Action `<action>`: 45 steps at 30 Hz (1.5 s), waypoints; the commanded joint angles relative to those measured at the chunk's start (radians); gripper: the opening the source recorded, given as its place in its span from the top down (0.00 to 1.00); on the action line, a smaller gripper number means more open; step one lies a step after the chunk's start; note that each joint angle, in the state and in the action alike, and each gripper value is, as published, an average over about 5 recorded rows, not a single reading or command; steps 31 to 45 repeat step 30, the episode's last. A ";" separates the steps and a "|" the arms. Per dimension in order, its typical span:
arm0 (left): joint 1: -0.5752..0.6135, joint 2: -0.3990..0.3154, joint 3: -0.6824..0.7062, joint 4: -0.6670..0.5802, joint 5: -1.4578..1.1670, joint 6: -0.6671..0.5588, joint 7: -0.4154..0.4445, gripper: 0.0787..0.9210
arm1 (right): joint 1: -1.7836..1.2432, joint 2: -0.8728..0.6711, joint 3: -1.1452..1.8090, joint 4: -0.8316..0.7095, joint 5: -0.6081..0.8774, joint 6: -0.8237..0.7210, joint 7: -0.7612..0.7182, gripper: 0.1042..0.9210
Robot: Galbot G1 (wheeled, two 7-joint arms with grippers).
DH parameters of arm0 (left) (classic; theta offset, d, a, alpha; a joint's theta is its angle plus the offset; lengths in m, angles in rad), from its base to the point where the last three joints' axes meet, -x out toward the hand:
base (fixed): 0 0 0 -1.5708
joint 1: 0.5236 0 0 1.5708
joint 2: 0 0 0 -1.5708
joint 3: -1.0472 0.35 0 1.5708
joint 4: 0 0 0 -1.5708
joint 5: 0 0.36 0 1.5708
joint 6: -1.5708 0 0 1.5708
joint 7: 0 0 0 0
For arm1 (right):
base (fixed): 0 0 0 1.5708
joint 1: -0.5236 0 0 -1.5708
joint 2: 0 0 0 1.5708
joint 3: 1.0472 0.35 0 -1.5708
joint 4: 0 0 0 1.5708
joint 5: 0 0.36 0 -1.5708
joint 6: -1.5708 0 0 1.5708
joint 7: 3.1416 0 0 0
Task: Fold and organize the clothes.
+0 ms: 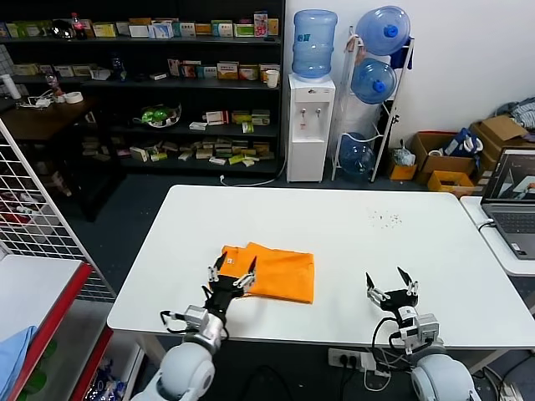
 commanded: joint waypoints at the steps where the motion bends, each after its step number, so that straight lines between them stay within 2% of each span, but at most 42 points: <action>1: 0.157 0.130 -0.226 -0.061 0.216 -0.093 0.061 0.12 | 0.029 0.098 0.046 -0.009 -0.017 0.020 -0.096 0.12; 14: 0.194 0.095 -0.319 -0.062 0.241 -0.102 0.104 0.12 | 0.025 0.210 0.174 0.056 -0.064 -0.060 -0.150 0.12; 45: 0.193 0.088 -0.323 -0.059 0.237 -0.117 0.099 0.12 | 0.002 0.219 0.188 0.083 -0.082 -0.074 -0.156 0.12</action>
